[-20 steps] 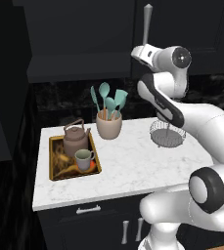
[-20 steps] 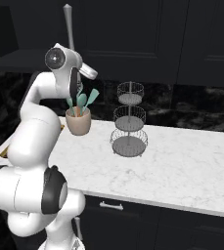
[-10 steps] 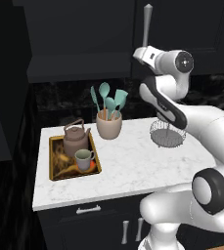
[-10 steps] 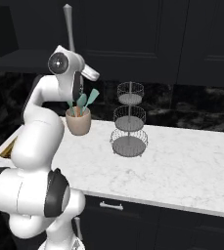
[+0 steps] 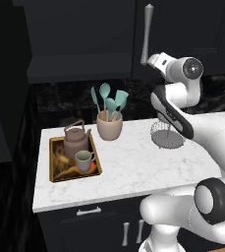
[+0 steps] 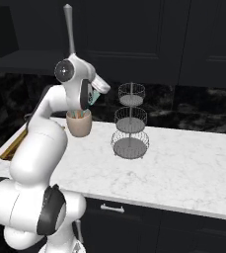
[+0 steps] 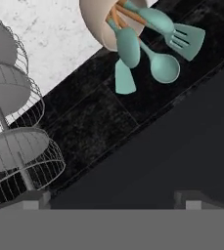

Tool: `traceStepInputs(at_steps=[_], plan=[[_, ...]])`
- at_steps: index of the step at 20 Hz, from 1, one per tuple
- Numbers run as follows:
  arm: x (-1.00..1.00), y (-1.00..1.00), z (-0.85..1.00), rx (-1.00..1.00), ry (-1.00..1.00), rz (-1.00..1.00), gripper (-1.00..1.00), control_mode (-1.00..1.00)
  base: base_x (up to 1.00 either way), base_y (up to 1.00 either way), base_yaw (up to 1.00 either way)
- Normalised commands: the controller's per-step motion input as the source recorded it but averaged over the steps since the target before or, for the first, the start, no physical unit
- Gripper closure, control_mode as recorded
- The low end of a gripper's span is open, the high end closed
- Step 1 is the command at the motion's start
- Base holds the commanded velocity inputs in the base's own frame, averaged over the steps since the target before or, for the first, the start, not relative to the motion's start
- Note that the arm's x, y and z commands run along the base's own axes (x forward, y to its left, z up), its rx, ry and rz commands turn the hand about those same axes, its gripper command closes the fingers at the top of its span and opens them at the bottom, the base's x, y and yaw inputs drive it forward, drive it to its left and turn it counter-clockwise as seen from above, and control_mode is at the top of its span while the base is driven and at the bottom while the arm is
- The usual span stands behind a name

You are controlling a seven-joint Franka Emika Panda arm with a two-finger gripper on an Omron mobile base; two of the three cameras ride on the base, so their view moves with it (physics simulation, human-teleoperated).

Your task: Pick the kettle from the counter and place it on the tray. Then pick the mug from the cabinet and place it on the tray. Then close the cabinet doors.

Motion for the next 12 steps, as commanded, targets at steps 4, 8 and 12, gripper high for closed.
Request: traceStepInputs(at_steps=[4,8,12], plan=[[-0.04,-0.81,-0.61,0.13,0.18,-0.21,-1.00,-1.00,0.00,0.00,0.00],[-0.19,-0.77,-0.71,0.16,0.20,-0.21,-1.00,-1.00,0.00,0.00,0.00],[-0.32,-0.66,-0.65,0.15,0.19,-0.21,-1.00,-1.00,0.00,0.00,0.00]])
